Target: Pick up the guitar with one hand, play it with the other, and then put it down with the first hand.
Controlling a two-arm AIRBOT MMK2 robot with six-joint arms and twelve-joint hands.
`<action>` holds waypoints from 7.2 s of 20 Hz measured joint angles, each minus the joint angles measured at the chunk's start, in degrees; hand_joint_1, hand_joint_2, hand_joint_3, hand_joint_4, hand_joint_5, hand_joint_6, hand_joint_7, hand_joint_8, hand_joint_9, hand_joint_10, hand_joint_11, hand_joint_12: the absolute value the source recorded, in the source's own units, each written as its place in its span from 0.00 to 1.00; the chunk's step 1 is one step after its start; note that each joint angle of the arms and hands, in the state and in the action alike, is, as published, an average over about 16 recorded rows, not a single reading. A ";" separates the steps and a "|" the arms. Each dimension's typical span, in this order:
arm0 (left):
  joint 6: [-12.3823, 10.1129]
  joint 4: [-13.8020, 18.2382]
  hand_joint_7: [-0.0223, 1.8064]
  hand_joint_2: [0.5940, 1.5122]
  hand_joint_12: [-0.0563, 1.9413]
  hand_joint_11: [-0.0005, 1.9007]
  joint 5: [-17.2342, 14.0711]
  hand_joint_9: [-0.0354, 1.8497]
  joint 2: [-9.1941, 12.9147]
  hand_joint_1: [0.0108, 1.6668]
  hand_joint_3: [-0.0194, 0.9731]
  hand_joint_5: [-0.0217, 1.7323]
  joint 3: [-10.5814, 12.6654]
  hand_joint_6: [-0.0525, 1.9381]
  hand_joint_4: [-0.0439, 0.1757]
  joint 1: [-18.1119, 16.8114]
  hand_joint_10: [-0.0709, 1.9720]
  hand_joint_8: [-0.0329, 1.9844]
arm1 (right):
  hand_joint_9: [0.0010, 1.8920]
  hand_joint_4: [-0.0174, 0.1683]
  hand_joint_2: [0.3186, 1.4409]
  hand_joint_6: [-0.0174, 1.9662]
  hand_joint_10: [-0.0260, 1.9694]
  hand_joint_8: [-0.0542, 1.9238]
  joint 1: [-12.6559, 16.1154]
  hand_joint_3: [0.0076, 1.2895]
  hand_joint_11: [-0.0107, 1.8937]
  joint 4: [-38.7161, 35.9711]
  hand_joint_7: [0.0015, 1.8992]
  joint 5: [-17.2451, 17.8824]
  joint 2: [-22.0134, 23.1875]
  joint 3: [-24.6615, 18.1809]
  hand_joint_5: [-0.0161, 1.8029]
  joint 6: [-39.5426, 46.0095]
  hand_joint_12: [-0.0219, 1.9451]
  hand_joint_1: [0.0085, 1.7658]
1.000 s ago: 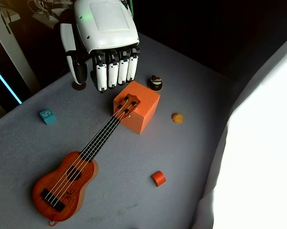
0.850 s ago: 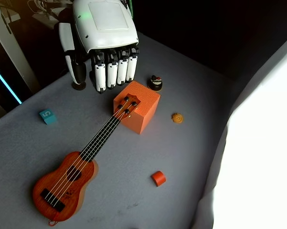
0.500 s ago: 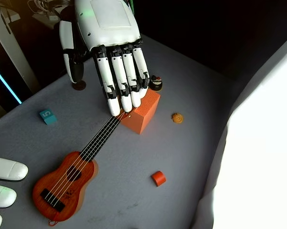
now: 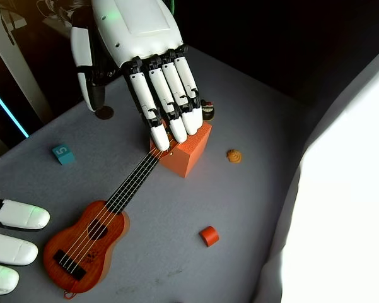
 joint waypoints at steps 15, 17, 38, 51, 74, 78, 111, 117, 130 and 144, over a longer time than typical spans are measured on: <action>-4.88 10.50 0.02 0.47 0.04 0.01 5.81 0.03 -14.84 0.82 0.03 0.02 8.79 0.03 0.32 9.88 0.04 0.01 | 0.03 0.14 0.84 0.02 0.03 0.04 0.00 0.01 0.02 0.03 0.05 0.00 -0.25 0.00 0.04 -0.16 0.07 0.20; -4.85 11.49 0.02 0.47 0.03 0.01 6.50 0.03 -16.48 0.83 0.03 0.02 10.23 0.03 0.29 10.94 0.04 0.01 | 0.03 0.14 0.84 0.02 0.03 0.04 0.00 0.01 0.02 0.03 0.05 0.00 -0.25 0.00 0.04 -0.22 0.08 0.20; -7.40 19.10 0.02 0.46 0.03 0.01 10.05 0.03 -26.18 0.74 0.03 0.02 19.01 0.03 0.23 19.56 0.04 0.01 | 0.02 0.14 0.88 0.02 0.02 0.04 0.00 0.01 0.02 0.03 0.02 0.04 -0.45 0.00 0.03 -1.29 0.02 0.16; -9.43 21.83 0.04 0.48 0.21 0.01 7.74 0.04 -29.36 0.76 0.03 0.06 25.09 0.12 0.23 23.40 0.20 0.16 | 0.05 0.14 0.85 0.02 0.02 0.04 -0.01 0.01 0.02 0.02 0.06 0.11 -0.59 0.00 0.06 -1.33 0.09 0.17; -10.49 22.79 0.56 0.49 0.98 0.51 5.72 0.55 -29.99 0.77 0.03 0.58 26.62 1.00 0.32 24.72 0.98 0.98 | 0.10 0.13 0.86 0.02 0.02 0.04 0.73 0.01 0.02 0.38 0.10 0.13 -0.59 1.53 0.09 -0.09 0.27 0.24; -10.53 22.57 0.70 0.49 0.98 0.69 5.26 0.71 -29.81 0.82 0.03 0.71 26.31 1.00 0.36 24.62 0.99 0.98 | 0.10 0.13 0.86 0.02 0.02 0.04 1.96 0.01 0.02 0.52 0.11 -2.69 -0.58 2.88 0.09 2.35 0.27 0.25; -5.76 6.60 0.75 0.51 0.99 0.79 -14.80 0.78 -5.60 0.92 0.04 0.76 6.34 0.97 0.32 11.12 1.00 1.00 | 0.11 0.10 0.81 0.02 0.02 0.04 4.78 0.01 0.01 -73.22 0.12 9.24 -0.05 10.85 0.12 76.12 0.34 0.24; -4.93 5.40 0.75 0.51 0.99 0.79 -15.35 0.78 -4.05 0.91 0.03 0.76 4.56 0.97 0.42 10.15 0.99 0.99 | 0.10 0.11 0.82 0.02 0.02 0.04 3.66 0.01 0.01 -76.15 0.11 13.43 0.66 10.60 0.11 76.91 0.31 0.22; -4.94 5.05 0.75 0.52 0.99 0.78 -15.13 0.78 -3.71 0.91 0.02 0.77 3.42 0.97 0.43 10.77 0.98 0.99 | 0.08 0.12 0.85 0.02 0.02 0.04 -1.45 0.01 0.01 -77.16 0.10 15.98 1.09 9.99 0.10 74.37 0.28 0.18; -4.96 5.38 0.75 0.52 0.99 0.78 -15.16 0.78 -3.91 0.91 0.02 0.77 3.28 0.97 0.39 10.93 0.98 0.99 | 0.09 0.08 0.85 0.02 0.02 0.04 -4.42 0.01 0.01 -74.54 0.09 13.37 -0.16 9.39 0.12 69.09 0.31 0.18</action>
